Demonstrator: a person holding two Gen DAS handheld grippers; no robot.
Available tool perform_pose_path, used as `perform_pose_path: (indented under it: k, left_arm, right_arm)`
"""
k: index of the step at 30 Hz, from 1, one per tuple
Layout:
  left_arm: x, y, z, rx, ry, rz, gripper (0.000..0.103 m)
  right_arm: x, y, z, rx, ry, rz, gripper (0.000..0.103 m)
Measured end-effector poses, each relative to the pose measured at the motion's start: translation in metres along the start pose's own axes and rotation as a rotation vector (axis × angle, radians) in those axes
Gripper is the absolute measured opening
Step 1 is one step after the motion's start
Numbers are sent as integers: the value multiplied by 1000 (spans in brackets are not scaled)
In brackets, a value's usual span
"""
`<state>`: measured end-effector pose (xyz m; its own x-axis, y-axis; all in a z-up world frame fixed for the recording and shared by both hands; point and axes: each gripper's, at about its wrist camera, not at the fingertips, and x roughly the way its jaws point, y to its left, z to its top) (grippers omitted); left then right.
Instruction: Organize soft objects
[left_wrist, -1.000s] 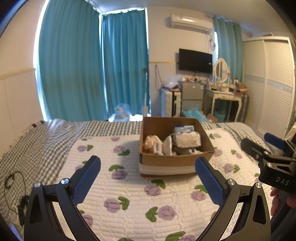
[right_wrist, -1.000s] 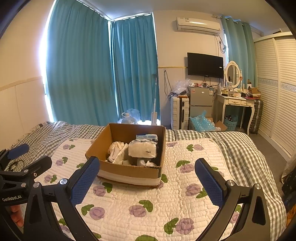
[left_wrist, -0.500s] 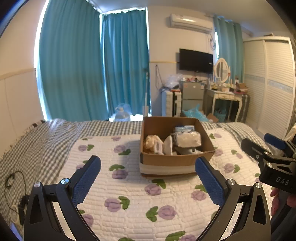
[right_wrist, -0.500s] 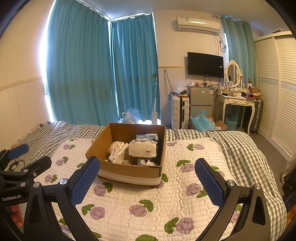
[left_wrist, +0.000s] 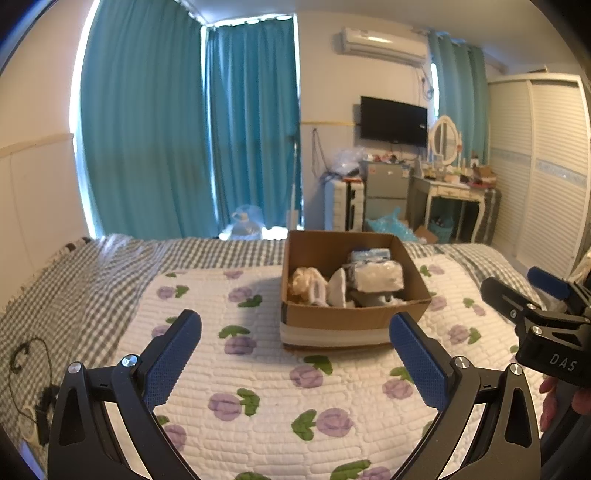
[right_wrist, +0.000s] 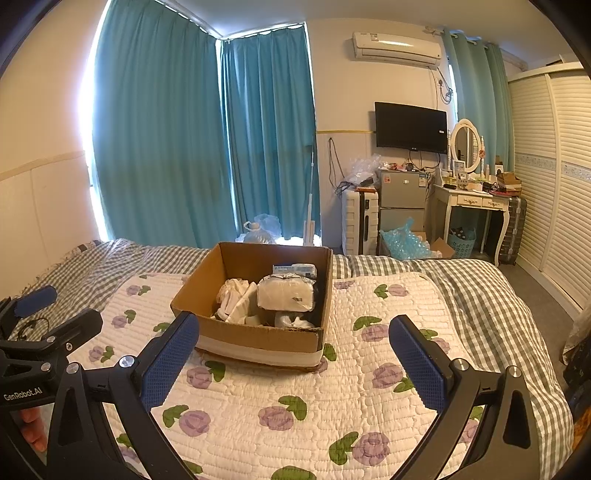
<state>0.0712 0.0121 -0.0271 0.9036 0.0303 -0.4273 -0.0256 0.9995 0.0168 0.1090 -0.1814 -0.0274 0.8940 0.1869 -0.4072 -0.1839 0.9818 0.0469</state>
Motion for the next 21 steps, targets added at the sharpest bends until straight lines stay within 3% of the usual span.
perform_pose_path:
  k: [21]
  left_arm:
    - [-4, -1, 2, 6, -6, -1, 103]
  right_arm:
    - [1, 0, -2, 7, -3, 6, 103]
